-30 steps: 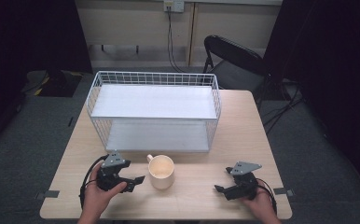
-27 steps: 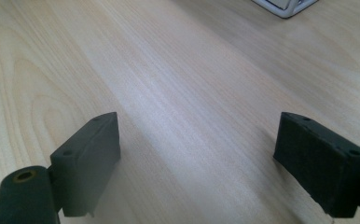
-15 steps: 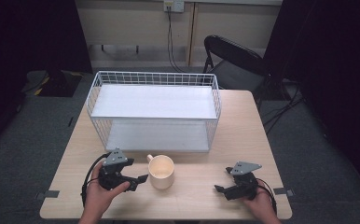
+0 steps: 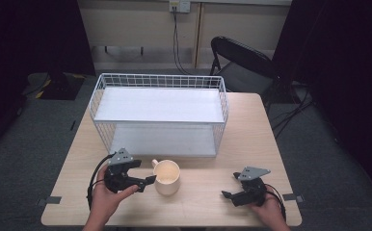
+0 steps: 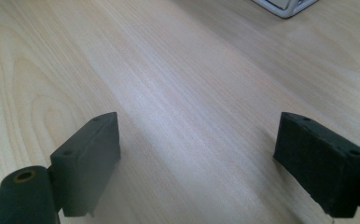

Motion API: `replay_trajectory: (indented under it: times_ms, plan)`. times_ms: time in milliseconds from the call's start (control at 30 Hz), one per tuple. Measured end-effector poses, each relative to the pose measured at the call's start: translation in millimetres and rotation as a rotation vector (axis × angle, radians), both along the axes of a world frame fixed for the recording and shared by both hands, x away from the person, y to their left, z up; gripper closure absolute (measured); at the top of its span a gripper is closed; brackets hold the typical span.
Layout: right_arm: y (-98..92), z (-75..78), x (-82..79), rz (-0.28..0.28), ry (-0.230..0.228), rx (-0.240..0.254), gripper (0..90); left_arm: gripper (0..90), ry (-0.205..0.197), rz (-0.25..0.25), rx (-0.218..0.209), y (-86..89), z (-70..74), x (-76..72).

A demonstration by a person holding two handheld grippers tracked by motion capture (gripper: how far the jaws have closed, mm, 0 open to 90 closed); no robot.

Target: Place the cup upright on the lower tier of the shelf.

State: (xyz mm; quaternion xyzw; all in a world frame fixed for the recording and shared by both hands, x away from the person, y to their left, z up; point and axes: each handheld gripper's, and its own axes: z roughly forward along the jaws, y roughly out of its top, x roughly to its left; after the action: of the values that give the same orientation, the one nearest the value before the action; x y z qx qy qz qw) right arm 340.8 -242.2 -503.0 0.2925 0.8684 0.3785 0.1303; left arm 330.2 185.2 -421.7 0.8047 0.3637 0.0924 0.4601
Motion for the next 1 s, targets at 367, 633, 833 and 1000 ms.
replay_trajectory:
  times_ms: [367,633,833,1000]
  plan:
    - [0.0,0.0,0.0,0.0,0.0,0.0,13.6,18.9,-0.013,0.006,0.007,-15.1,-2.9,6.3]
    - [0.0,0.0,0.0,0.0,0.0,0.0,13.6,33.1,-0.041,0.011,0.0,-20.4,-9.9,9.0]
    - [0.0,0.0,0.0,0.0,0.0,0.0,13.6,39.7,-0.062,0.007,0.011,-22.8,-11.5,8.3]
    - [0.0,0.0,0.0,0.0,0.0,0.0,13.6,44.2,-0.065,-0.003,0.017,-26.6,-13.5,8.0]
